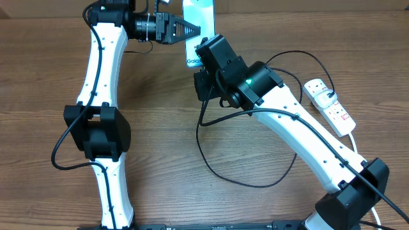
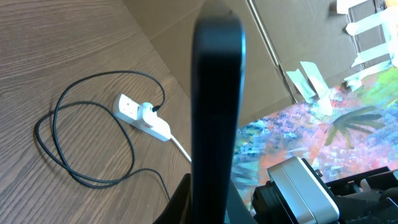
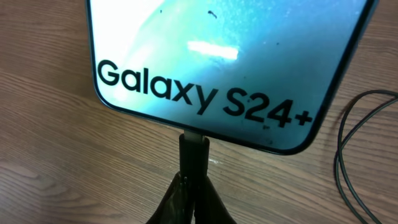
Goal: Plug charger to phone and switch on socket
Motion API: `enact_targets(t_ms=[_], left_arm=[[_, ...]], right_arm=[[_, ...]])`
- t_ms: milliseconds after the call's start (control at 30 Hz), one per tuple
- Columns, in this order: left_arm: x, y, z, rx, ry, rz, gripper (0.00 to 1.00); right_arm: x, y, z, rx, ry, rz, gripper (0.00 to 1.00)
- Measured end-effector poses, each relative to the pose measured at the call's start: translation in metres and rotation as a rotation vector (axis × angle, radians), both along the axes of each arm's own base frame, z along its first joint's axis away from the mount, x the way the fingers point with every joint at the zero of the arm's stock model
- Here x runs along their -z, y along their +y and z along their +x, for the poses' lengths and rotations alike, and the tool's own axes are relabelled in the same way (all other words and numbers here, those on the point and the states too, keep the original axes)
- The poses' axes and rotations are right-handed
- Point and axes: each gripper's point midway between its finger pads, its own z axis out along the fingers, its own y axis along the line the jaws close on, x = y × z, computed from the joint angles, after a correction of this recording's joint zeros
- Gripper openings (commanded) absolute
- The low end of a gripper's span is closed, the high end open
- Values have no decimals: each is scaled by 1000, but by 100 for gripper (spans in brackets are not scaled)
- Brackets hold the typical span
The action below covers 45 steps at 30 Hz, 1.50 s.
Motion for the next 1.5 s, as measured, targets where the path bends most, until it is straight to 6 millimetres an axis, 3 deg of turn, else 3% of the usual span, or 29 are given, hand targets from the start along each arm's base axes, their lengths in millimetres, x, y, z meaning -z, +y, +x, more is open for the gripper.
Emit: enact_targets(t_ms=[300, 700, 900, 1500], left_arm=[[-1, 0, 0, 2, 1, -3, 4], [15, 2, 11, -48, -32, 93, 4], [12, 6, 18, -66, -45, 88, 4], [0, 10, 14, -42, -32, 19, 4]], right_arm=[[-1, 1, 2, 2, -9, 3, 4], [4, -3, -1, 5, 11, -17, 4], [6, -4, -3, 4, 22, -25, 4], [-1, 2, 4, 4, -14, 4, 4]])
